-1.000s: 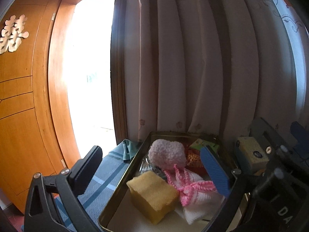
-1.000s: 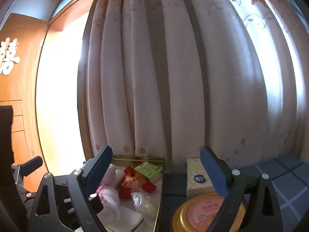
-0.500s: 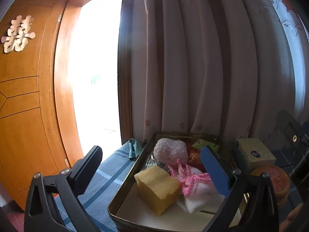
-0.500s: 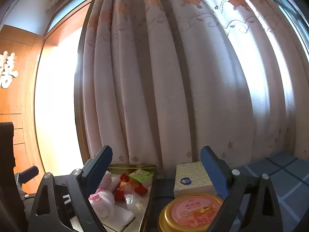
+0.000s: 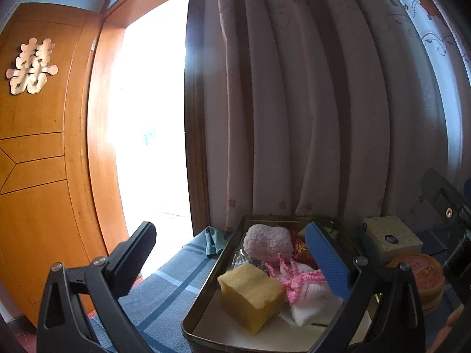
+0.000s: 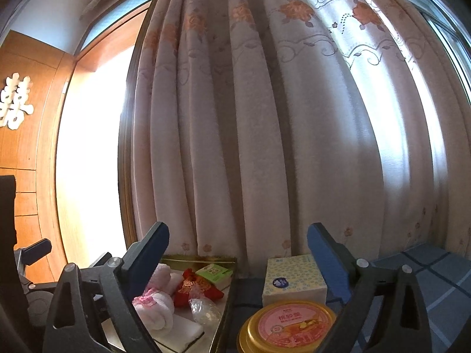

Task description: Organize soft objects

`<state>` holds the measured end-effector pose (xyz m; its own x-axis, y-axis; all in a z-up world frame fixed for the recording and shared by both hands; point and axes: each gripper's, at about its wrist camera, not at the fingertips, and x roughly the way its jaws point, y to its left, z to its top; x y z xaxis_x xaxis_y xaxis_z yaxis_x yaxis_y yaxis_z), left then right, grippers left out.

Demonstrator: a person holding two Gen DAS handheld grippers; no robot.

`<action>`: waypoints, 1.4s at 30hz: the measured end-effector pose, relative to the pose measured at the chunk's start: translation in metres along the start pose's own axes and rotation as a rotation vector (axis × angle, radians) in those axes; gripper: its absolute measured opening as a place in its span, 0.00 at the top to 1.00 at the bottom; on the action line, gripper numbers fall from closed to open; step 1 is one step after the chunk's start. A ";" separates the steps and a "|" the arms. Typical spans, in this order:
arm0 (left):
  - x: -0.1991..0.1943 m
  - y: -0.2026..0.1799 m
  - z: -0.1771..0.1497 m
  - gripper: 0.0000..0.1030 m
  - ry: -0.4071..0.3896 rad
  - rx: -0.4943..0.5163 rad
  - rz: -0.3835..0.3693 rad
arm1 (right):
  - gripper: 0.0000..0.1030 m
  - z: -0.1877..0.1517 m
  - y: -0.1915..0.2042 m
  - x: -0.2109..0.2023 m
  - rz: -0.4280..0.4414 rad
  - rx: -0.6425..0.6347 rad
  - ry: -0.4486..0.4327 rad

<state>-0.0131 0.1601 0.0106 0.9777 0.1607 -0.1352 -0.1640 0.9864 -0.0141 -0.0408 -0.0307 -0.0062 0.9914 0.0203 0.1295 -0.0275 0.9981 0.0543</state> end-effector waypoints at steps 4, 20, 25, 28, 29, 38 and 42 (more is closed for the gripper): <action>-0.002 -0.002 -0.002 0.00 -0.007 0.003 0.003 | 0.03 0.000 0.001 -0.001 0.004 -0.004 -0.005; -0.001 0.000 0.001 0.00 0.004 0.009 0.012 | 0.02 0.001 0.002 0.000 -0.004 -0.005 0.003; -0.002 -0.002 0.001 0.00 -0.001 0.018 0.020 | 0.02 0.001 0.002 0.000 -0.006 -0.002 0.003; -0.002 0.000 0.001 0.00 -0.003 0.009 0.017 | 0.02 0.001 0.002 0.001 -0.008 -0.001 0.005; -0.002 0.001 0.000 0.00 -0.004 0.005 0.015 | 0.02 0.001 0.002 0.001 -0.009 -0.001 0.004; -0.002 0.003 0.000 0.00 -0.010 0.003 0.022 | 0.01 -0.001 0.003 0.000 -0.020 -0.005 -0.004; -0.001 0.003 0.000 0.00 -0.011 0.005 0.024 | 0.01 0.000 0.003 0.001 -0.021 -0.006 0.000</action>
<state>-0.0149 0.1630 0.0111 0.9749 0.1846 -0.1247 -0.1868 0.9824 -0.0062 -0.0401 -0.0279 -0.0064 0.9917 -0.0005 0.1287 -0.0060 0.9987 0.0507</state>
